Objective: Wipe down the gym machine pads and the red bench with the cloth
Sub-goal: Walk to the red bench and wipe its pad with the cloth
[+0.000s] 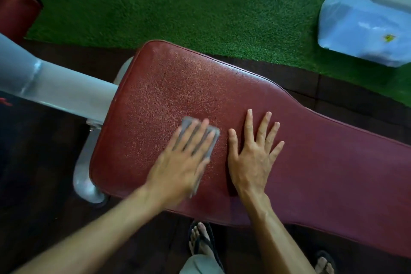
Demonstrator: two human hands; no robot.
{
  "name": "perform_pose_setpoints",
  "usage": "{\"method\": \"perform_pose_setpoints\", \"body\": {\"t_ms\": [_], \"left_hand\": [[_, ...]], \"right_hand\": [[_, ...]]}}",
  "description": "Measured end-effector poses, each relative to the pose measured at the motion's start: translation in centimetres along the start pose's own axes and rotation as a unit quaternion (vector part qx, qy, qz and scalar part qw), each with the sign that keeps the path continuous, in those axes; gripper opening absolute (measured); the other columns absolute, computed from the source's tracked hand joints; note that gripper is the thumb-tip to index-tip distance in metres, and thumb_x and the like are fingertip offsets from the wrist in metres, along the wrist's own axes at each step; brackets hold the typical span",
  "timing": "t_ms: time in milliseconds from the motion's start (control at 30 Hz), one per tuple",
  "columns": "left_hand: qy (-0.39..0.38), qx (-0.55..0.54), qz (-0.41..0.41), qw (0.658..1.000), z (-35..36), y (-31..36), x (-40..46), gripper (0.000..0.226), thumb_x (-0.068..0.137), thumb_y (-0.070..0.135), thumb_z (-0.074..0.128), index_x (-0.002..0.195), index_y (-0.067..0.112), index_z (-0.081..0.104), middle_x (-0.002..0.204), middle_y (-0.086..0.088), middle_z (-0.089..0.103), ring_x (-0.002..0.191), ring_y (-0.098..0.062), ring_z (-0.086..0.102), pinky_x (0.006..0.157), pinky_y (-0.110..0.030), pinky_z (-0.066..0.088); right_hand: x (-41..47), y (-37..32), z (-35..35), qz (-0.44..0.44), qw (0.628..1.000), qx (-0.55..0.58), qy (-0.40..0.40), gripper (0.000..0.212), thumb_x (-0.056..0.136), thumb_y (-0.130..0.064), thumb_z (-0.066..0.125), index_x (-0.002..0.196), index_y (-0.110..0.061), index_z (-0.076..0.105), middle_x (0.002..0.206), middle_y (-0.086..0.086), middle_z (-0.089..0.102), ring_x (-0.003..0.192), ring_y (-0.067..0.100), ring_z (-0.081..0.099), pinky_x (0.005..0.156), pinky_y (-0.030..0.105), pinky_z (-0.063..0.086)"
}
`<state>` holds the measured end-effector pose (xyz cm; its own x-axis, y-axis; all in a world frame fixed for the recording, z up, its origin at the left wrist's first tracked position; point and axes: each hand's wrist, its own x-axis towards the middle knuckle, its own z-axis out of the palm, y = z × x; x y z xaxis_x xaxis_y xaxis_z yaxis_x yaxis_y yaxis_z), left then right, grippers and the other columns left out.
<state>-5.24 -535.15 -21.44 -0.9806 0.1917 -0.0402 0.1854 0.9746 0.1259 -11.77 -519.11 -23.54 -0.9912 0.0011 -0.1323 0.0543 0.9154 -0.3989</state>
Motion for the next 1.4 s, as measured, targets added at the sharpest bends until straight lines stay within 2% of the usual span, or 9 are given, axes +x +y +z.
{"method": "perform_pose_setpoints", "body": {"t_ms": [233,400,500,600,733,833,967,1233,1400], "left_hand": [[0.010,0.027,-0.106,0.994,-1.2,-7.8,9.9,0.064,0.102,0.046,0.011,0.159,0.021,-0.002,0.168,-0.007,-0.008,0.155,-0.026,-0.008,0.125,-0.048,-0.004],[0.016,0.016,-0.071,0.997,1.8,6.0,-0.1,0.063,0.103,0.035,0.024,0.158,0.008,0.010,0.167,-0.016,0.003,0.154,-0.033,0.004,0.123,-0.052,0.015],[0.008,-0.032,-0.015,0.999,2.8,12.9,3.3,0.061,0.102,0.036,0.032,0.157,0.010,0.023,0.166,-0.013,0.016,0.153,-0.031,0.015,0.123,-0.051,0.023],[0.028,-0.034,-0.038,0.998,2.3,11.6,12.2,0.059,0.101,0.035,0.025,0.156,0.015,0.026,0.166,-0.010,0.018,0.154,-0.027,0.015,0.124,-0.050,0.014],[0.003,-0.003,-0.139,0.990,2.0,7.3,13.0,0.063,0.102,0.042,0.015,0.159,0.020,0.000,0.168,-0.007,-0.007,0.155,-0.027,-0.007,0.124,-0.047,-0.005],[0.029,-0.006,-0.158,0.987,3.1,13.3,6.6,0.064,0.103,0.039,0.022,0.159,0.015,0.004,0.168,-0.011,-0.004,0.155,-0.030,-0.003,0.126,-0.051,0.007],[-0.002,-0.007,-0.034,0.999,5.8,24.9,4.9,0.064,0.102,0.036,0.032,0.159,0.012,0.013,0.167,-0.012,0.004,0.155,-0.030,0.006,0.124,-0.051,0.016],[-0.005,-0.006,-0.129,0.992,5.3,21.1,15.6,0.064,0.100,0.042,0.017,0.159,0.017,0.011,0.168,-0.009,0.003,0.155,-0.029,0.002,0.125,-0.052,0.009],[-0.005,0.021,-0.077,0.997,8.3,34.7,8.1,0.065,0.102,0.037,0.029,0.159,0.011,0.011,0.167,-0.013,0.002,0.155,-0.032,0.003,0.124,-0.051,0.009]], "right_hand": [[-0.5,5.4,-2.0,0.021,0.999,-0.025,-0.019,0.067,0.097,-0.065,0.021,0.157,-0.045,-0.003,0.168,-0.004,-0.015,0.154,0.021,-0.018,0.121,0.060,-0.008],[-1.1,9.9,-4.0,0.042,0.998,-0.026,-0.033,0.066,0.098,-0.065,0.023,0.157,-0.045,-0.001,0.168,-0.002,-0.014,0.155,0.021,-0.017,0.120,0.056,-0.010],[-1.6,12.5,-5.2,0.081,0.996,-0.024,-0.038,0.069,0.097,-0.065,0.023,0.158,-0.043,0.001,0.169,0.001,-0.012,0.155,0.022,-0.016,0.121,0.059,-0.006],[-1.6,15.4,-6.3,0.105,0.994,-0.021,-0.038,0.070,0.094,-0.066,0.022,0.157,-0.044,0.001,0.169,0.001,-0.013,0.155,0.022,-0.016,0.121,0.061,-0.005],[-1.0,19.1,-7.1,0.067,0.997,-0.020,-0.044,0.067,0.097,-0.066,0.024,0.156,-0.047,-0.003,0.168,-0.004,-0.017,0.154,0.019,-0.020,0.121,0.060,-0.008],[-1.0,21.4,-7.3,0.034,0.998,-0.025,-0.045,0.068,0.097,-0.068,0.021,0.157,-0.045,-0.002,0.168,-0.003,-0.017,0.154,0.019,-0.020,0.121,0.057,-0.009],[-1.4,25.0,-8.5,0.040,0.998,-0.032,-0.042,0.069,0.096,-0.065,0.022,0.158,-0.043,0.000,0.168,-0.002,-0.015,0.155,0.020,-0.018,0.121,0.060,-0.006],[-0.3,34.9,-12.4,0.049,0.997,-0.052,-0.042,0.068,0.099,-0.064,0.028,0.159,-0.040,0.004,0.168,0.004,-0.013,0.155,0.024,-0.015,0.120,0.063,-0.002],[-2.0,40.6,-14.4,0.056,0.995,-0.044,-0.069,0.069,0.097,-0.069,0.024,0.157,-0.044,0.001,0.169,0.003,-0.014,0.155,0.022,-0.017,0.121,0.062,-0.002]]}}
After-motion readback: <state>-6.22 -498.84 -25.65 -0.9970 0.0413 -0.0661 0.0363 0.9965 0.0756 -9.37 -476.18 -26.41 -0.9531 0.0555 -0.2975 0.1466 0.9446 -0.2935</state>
